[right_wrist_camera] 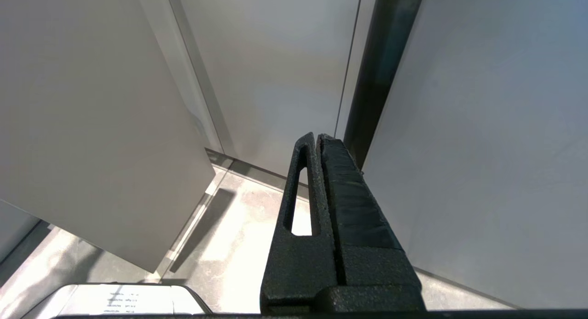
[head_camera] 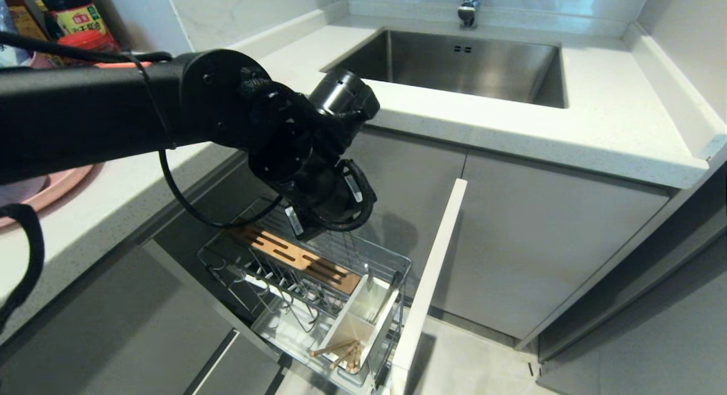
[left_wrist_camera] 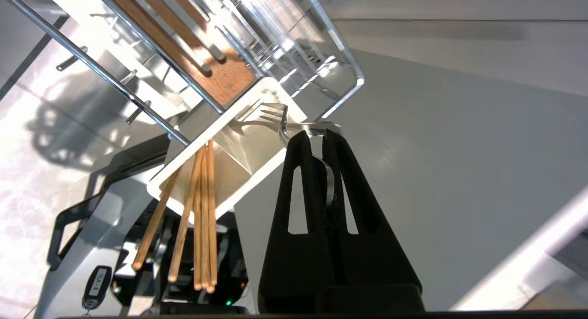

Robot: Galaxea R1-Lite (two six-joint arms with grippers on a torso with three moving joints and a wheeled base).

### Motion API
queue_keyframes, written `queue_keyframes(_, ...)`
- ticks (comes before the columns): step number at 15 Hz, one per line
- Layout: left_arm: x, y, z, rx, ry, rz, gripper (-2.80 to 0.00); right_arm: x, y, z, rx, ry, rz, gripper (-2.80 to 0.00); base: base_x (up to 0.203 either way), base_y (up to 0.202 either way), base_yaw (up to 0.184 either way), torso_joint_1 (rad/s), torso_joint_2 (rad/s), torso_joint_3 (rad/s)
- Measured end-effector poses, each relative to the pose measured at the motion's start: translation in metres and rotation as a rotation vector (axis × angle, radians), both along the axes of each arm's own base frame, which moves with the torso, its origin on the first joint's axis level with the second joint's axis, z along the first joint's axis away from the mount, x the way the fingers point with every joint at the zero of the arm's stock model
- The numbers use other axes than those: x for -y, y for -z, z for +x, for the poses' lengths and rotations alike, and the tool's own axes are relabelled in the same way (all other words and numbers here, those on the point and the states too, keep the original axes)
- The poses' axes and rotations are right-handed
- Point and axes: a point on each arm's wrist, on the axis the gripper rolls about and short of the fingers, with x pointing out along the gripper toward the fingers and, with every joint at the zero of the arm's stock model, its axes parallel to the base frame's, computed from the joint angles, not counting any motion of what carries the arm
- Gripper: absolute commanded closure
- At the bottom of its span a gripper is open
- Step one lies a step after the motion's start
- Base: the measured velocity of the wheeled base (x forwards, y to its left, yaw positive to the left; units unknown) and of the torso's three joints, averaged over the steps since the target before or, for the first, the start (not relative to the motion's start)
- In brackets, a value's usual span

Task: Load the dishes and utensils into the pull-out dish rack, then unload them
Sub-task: Take the fork out of the cupboard

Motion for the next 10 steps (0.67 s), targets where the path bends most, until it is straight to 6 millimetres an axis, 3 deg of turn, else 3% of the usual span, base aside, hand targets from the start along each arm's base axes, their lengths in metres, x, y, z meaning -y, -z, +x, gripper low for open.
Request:
queue_keyframes(5,-0.019,-0.035,-0.022,0.083,0.001,-0.056,0.0,0.0,0.0,0.0,0.0,0.0,0.0,0.0,0.0,0.0,0.0,0.0,0.0,0.0)
queue_keyframes(10,-0.052,-0.084,-0.056,0.248,-0.024,-0.117,0.0,0.0,0.0,0.0,0.0,0.0,0.0,0.0,0.0,0.0,0.0,0.0,0.0,0.0)
